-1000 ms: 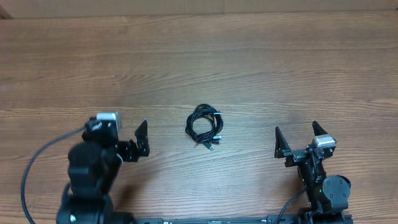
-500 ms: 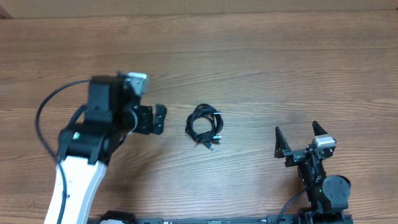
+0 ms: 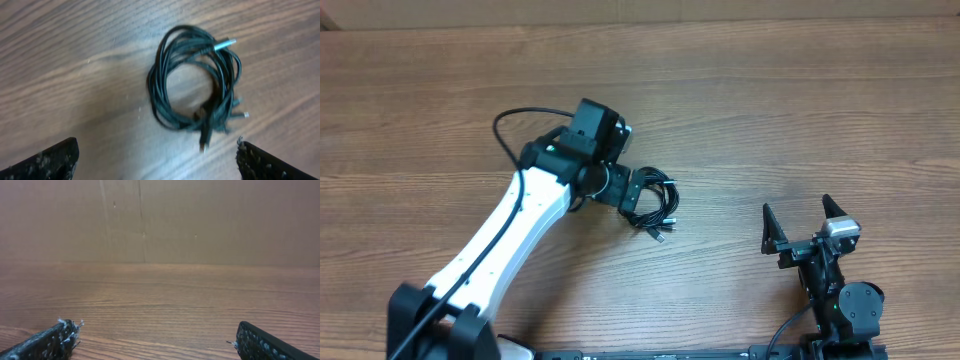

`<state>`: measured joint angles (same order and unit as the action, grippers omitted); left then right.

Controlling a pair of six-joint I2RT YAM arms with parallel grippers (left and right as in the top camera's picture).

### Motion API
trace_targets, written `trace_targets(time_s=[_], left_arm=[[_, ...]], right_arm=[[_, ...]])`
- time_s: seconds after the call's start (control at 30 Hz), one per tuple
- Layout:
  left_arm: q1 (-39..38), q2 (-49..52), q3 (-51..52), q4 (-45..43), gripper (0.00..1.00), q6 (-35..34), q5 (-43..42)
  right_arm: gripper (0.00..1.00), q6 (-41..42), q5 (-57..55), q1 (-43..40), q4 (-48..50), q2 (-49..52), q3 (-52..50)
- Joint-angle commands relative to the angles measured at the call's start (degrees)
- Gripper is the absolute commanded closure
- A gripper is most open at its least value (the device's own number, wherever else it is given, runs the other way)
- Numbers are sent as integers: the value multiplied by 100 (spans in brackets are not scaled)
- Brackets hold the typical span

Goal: Untangle cables
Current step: 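Reach the left gripper forward and grasp the black cable coil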

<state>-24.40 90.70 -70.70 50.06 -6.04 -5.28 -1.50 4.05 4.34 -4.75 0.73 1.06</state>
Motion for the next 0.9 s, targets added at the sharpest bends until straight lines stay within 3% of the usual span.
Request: trace_targets(time_s=[0.0,0.87], left_arm=[[-35,409,-157,-146,0,-127,-83],[-39,1764,-151,-238,0,-341,15]], right_arm=[[0,-11,-31,11,15,-57,-59],[0,-11,-31,11,15,-57,-59]])
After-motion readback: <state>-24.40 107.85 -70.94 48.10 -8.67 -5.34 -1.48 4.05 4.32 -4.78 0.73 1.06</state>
